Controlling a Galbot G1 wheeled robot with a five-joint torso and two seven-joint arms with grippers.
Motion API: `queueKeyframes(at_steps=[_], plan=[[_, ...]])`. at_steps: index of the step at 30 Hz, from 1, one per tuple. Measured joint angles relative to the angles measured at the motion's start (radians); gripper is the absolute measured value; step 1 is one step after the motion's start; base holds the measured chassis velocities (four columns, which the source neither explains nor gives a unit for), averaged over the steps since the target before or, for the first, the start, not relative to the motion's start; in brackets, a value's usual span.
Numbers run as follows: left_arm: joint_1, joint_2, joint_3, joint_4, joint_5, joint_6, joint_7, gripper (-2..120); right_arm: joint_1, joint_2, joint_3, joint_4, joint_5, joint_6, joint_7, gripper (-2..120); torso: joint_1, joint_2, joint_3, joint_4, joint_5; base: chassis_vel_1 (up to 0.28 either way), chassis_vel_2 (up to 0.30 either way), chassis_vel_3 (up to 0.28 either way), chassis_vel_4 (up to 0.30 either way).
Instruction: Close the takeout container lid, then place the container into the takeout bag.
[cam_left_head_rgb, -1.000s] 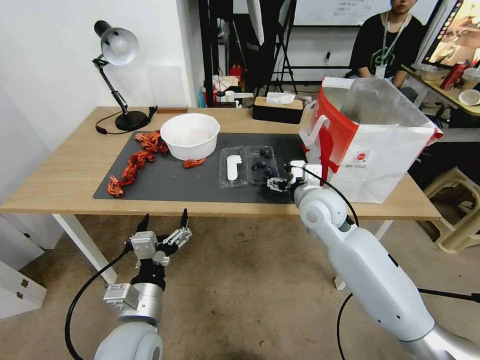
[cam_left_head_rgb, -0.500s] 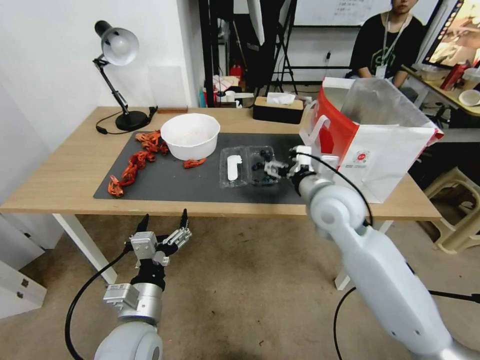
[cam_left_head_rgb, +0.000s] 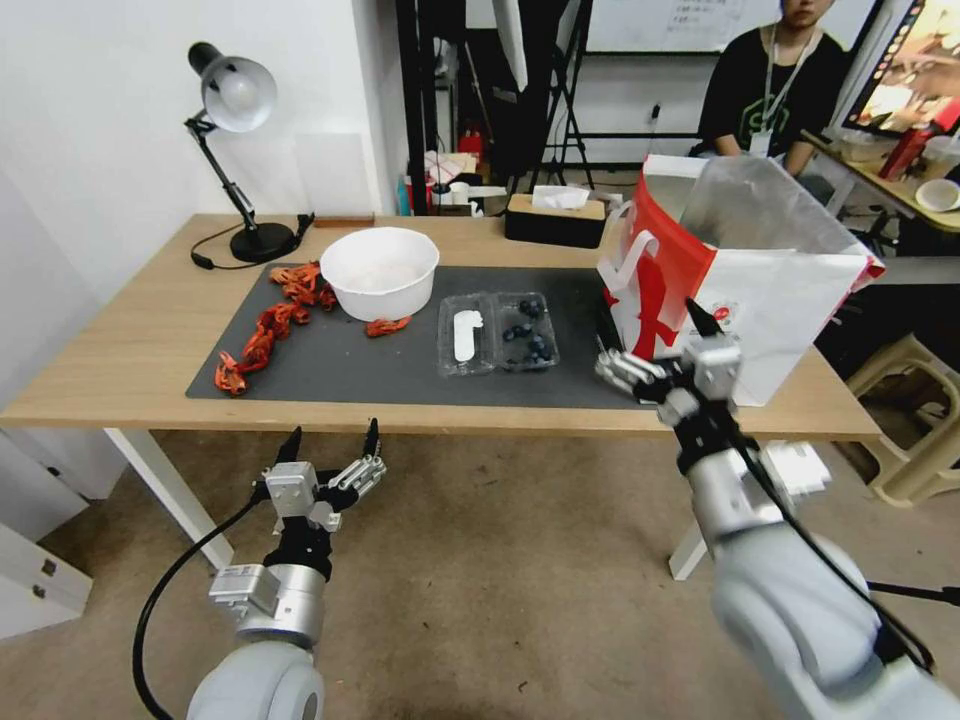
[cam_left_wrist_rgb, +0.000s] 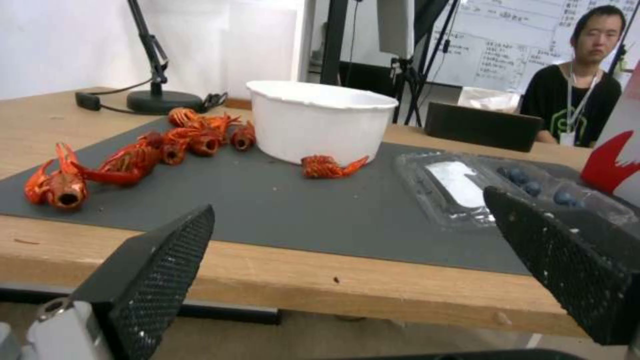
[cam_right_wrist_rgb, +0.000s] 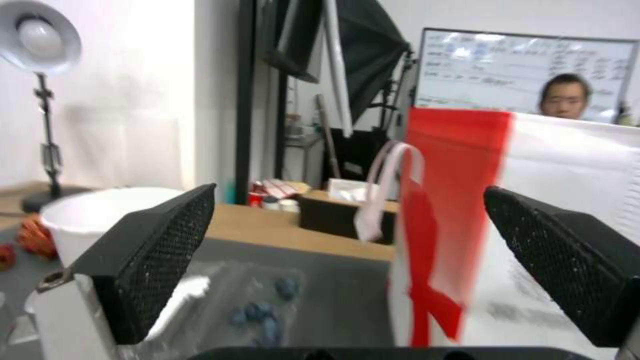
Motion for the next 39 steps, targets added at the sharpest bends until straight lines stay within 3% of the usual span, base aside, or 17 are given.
queueKeyframes(at_steps=[5, 11, 19, 29, 36, 39], plan=[[0.006, 0.008, -0.002, -0.007, -0.003, -0.001, -0.003, 100, -0.208, 0.055, -0.042, 0.034, -0.198, 0.079, 0.047, 100, 0.000, 0.000, 0.000, -0.0002, 0.0000, 0.000, 0.000, 0.000, 0.000], [0.010, 0.013, -0.004, -0.012, -0.004, -0.004, -0.005, 100, -0.309, 0.091, -0.070, 0.001, -0.277, 0.170, 0.074, 100, 0.000, 0.000, 0.000, -0.0001, 0.0000, 0.000, 0.000, 0.000, 0.000], [0.015, 0.015, -0.002, -0.016, -0.004, -0.008, -0.005, 100, -0.344, 0.112, -0.102, -0.059, -0.298, 0.244, 0.092, 100, 0.000, 0.000, 0.000, 0.0000, 0.0000, 0.000, 0.000, 0.000, 0.000], [0.012, 0.028, 0.009, -0.009, -0.006, -0.027, -0.007, 100, -0.331, 0.107, -0.102, -0.074, -0.271, 0.244, 0.085, 100, 0.000, 0.000, 0.000, 0.0000, 0.0001, 0.000, 0.000, 0.000, 0.000], [-0.034, 0.110, 0.053, 0.038, -0.087, -0.098, -0.025, 100, -0.316, 0.099, -0.109, -0.092, -0.252, 0.241, 0.082, 100, 0.000, 0.000, 0.000, -0.0001, -0.0003, 0.000, 0.000, 0.000, 0.000], [-0.093, 0.180, 0.103, 0.058, -0.243, -0.106, -0.034, 100, -0.305, 0.097, -0.113, -0.107, -0.243, 0.241, 0.081, 100, 0.000, 0.000, 0.000, -0.0003, -0.0004, 0.000, 0.000, 0.000, 0.000]])
